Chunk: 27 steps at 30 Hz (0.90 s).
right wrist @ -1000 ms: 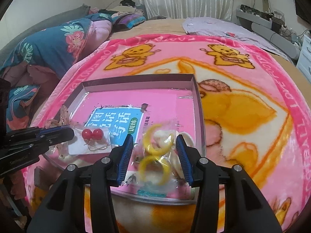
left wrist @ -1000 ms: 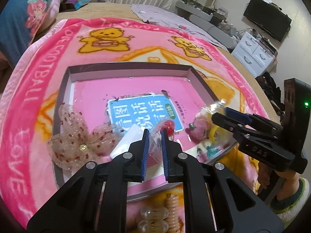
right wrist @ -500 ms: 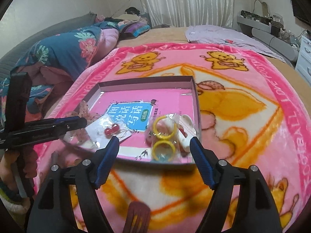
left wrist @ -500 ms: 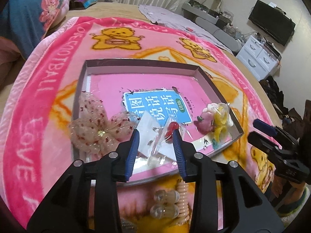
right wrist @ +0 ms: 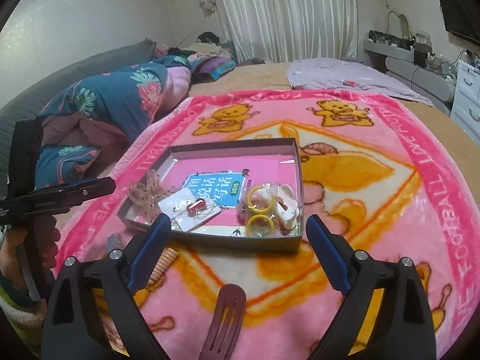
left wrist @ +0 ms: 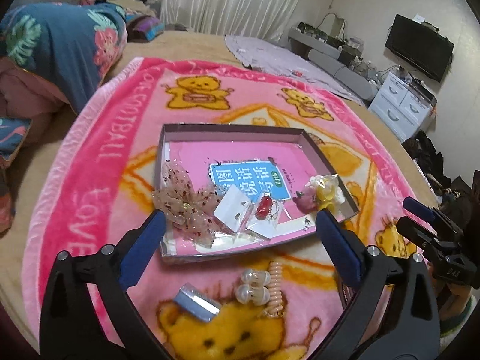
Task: Organize jewelry
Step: 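Open both tools and withdraw from the box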
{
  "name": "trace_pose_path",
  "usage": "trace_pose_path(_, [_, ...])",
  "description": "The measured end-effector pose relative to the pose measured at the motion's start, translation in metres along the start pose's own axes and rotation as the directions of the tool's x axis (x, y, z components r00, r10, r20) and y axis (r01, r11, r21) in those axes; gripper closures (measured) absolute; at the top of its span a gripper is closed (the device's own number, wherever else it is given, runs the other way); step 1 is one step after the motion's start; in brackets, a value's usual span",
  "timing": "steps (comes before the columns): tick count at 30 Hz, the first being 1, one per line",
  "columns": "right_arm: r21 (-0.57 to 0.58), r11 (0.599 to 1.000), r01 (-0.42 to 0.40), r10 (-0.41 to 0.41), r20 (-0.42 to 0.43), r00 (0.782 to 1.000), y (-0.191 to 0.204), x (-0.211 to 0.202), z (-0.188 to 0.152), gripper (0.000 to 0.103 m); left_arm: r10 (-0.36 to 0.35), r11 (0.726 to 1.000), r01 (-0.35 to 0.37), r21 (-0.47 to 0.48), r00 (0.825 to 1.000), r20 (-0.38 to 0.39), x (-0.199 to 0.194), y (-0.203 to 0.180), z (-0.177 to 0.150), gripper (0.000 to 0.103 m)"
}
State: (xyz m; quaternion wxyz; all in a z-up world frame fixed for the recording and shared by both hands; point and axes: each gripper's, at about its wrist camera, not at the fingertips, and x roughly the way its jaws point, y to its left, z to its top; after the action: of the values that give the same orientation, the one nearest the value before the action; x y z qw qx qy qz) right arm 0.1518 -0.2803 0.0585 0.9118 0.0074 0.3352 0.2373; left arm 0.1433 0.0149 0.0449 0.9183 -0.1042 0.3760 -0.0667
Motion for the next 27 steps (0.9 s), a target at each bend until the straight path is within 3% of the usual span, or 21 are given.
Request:
trace_pose_path(9, [-0.018,1.0,-0.001,0.002,0.041,0.999,0.008,-0.026,-0.002,0.009,0.016,1.0,-0.017,0.02,0.999,0.036,-0.027,-0.009,-0.007,0.01])
trace_pose_path(27, [-0.043,0.999,0.006,-0.005,0.026,1.0,0.014,-0.047,-0.026,0.008,0.035,0.999,-0.037,0.04,0.999,0.033,-0.051,-0.013,-0.033,0.01])
